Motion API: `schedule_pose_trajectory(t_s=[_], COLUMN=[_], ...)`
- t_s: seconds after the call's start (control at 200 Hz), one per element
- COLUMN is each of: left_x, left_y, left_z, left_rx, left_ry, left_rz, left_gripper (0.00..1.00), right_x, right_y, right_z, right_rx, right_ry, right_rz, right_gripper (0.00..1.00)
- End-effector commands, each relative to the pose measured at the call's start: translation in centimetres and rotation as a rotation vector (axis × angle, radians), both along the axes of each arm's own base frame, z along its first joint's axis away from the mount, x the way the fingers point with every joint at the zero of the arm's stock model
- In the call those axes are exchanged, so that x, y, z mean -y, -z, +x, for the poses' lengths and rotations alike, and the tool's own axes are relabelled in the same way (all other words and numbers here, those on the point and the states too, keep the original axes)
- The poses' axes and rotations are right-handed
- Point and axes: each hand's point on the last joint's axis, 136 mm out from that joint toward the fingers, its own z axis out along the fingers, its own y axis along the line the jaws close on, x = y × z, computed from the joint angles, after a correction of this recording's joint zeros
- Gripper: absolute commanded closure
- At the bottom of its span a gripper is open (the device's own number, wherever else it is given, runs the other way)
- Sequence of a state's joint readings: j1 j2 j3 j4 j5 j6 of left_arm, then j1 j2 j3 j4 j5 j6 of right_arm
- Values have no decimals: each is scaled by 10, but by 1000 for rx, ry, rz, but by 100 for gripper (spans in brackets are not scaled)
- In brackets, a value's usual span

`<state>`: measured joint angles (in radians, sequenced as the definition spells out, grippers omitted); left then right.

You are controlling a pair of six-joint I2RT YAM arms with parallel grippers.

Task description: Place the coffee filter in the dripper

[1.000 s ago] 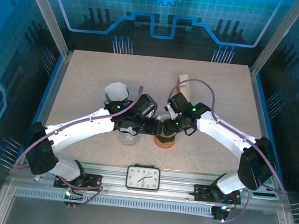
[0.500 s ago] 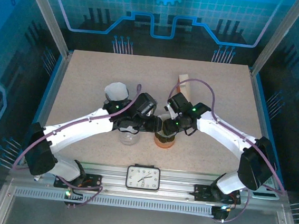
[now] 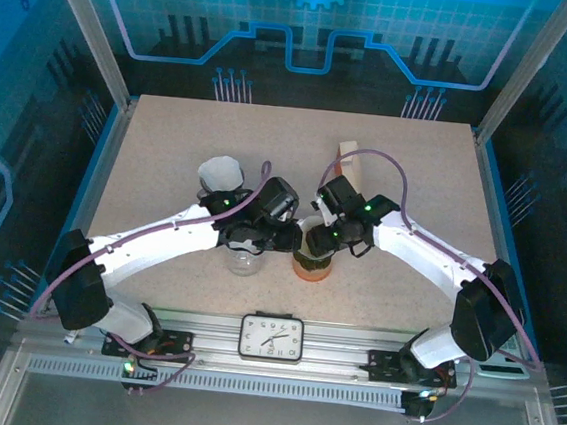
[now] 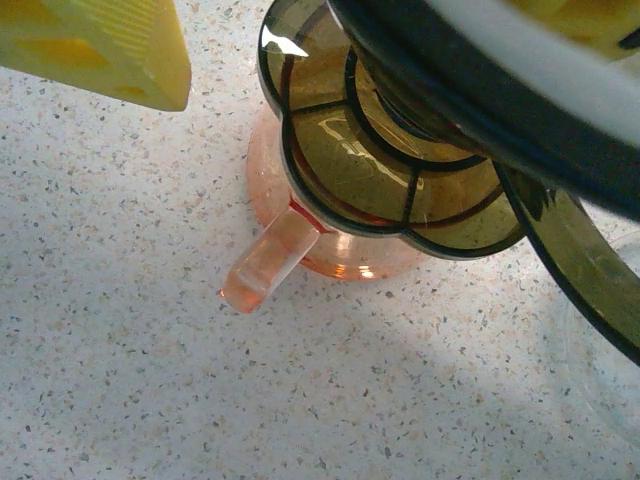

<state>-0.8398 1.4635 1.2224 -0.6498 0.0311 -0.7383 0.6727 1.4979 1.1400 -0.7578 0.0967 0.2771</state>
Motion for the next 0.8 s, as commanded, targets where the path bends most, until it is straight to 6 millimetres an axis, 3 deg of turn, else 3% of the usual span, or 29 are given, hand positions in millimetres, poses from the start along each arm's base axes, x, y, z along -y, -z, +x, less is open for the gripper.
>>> schedule_pose_trajectory(t_s=[0.0, 0.325, 0.57, 0.795], left_x=[-2, -1, -1, -2], left_y=[8, 10, 12, 14], left_z=[-5, -5, -5, -6], left_rx=[-42, -43, -47, -50], left_ry=[6, 6, 5, 3], left_rz=[9, 7, 8, 13], left_gripper=[78, 77, 77, 77], right_x=[-4, 16, 41, 46], right_y=[-29, -64, -60, -57], right_z=[10, 3, -7, -6], right_rx=[65, 144, 145, 147], right_ry=[18, 69, 118, 139], right_rz=[55, 77, 45, 41], right_gripper=[33, 32, 34, 36])
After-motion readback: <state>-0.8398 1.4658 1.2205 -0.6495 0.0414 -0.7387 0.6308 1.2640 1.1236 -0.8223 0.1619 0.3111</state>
